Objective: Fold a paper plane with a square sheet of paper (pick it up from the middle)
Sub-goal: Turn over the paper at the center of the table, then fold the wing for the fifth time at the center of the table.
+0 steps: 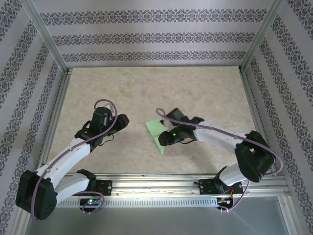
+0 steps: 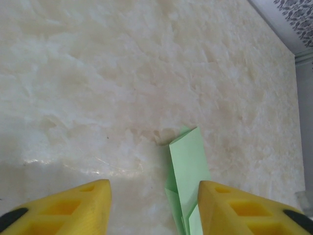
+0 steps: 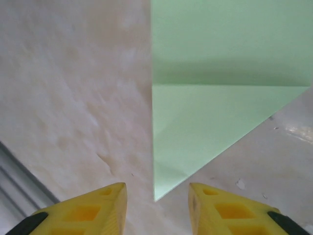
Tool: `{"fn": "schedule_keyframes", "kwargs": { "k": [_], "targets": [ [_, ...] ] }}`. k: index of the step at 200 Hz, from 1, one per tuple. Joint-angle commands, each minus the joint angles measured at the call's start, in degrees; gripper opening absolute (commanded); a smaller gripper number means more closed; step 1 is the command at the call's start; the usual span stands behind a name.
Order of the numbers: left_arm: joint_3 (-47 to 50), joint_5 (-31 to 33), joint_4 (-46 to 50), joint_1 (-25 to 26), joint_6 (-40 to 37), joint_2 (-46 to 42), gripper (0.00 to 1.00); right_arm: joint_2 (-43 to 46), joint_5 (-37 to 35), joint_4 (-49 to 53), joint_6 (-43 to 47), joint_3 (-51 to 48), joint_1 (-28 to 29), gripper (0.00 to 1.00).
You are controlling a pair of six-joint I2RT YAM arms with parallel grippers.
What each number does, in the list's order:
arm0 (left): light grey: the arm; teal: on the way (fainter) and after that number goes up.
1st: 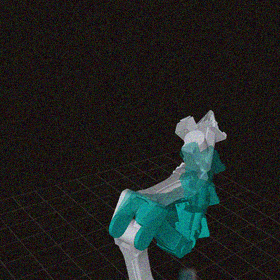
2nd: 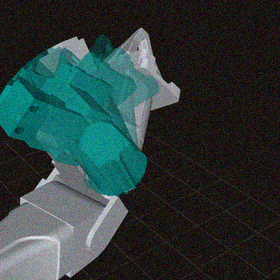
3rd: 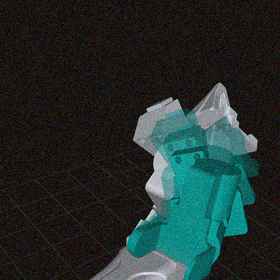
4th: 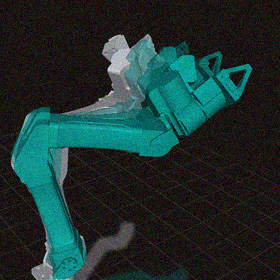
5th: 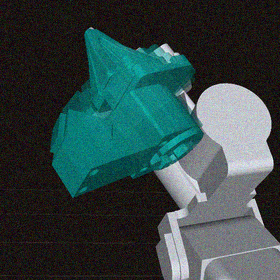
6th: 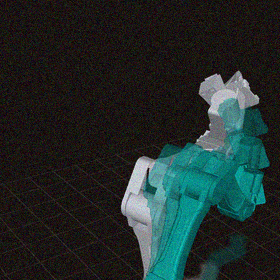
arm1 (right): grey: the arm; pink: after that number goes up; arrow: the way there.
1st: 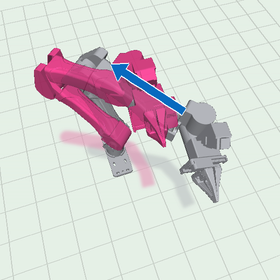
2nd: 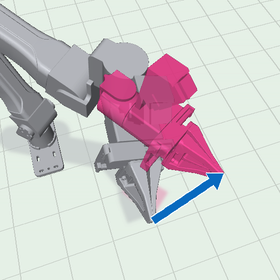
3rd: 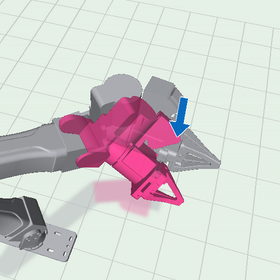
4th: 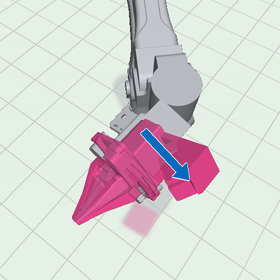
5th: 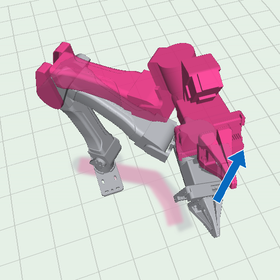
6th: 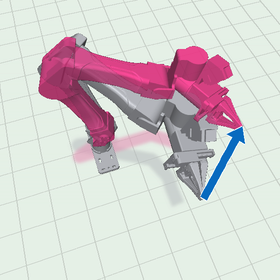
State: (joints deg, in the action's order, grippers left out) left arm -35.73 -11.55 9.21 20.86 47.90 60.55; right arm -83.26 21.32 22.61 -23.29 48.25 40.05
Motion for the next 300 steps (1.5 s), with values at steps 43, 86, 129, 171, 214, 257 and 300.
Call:
{"fn": "schedule_keyframes", "kwargs": {
  "k": [43,86,129,171,214,257,300],
  "targets": [
    [-3.86,-15.06,-9.12,-0.30,2.56,11.46,0.28,-7.12,20.53,-25.43,-16.45,-6.97,-6.01,0.10],
    [-3.41,-20.17,-13.73,0.41,4.36,15.80,0.26,-13.89,18.09,-25.26,-17.64,-6.15,-5.85,0.10],
    [-4.18,-24.83,-20.82,2.39,6.60,22.18,0.24,-16.34,12.93,-25.18,-21.89,-7.67,-3.98,0.10],
    [-8.97,-26.86,-24.42,6.83,7.97,31.59,0.18,-15.83,6.28,-25.86,-29.52,-10.32,-1.32,0.09],
    [-11.12,-23.94,-23.98,9.06,10.00,38.82,0.13,-13.13,3.30,-32.19,-36.82,-14.47,0.01,0.09],
    [-11.61,-23.84,-26.28,9.55,9.64,43.53,0.12,-11.22,4.25,-34.64,-37.18,-14.63,0.38,0.12],
    [-10.66,-22.89,-24.77,9.55,7.66,45.61,0.08,-4.02,4.97,-32.86,-34.65,-14.01,-2.37,0.20]
  ]
}}
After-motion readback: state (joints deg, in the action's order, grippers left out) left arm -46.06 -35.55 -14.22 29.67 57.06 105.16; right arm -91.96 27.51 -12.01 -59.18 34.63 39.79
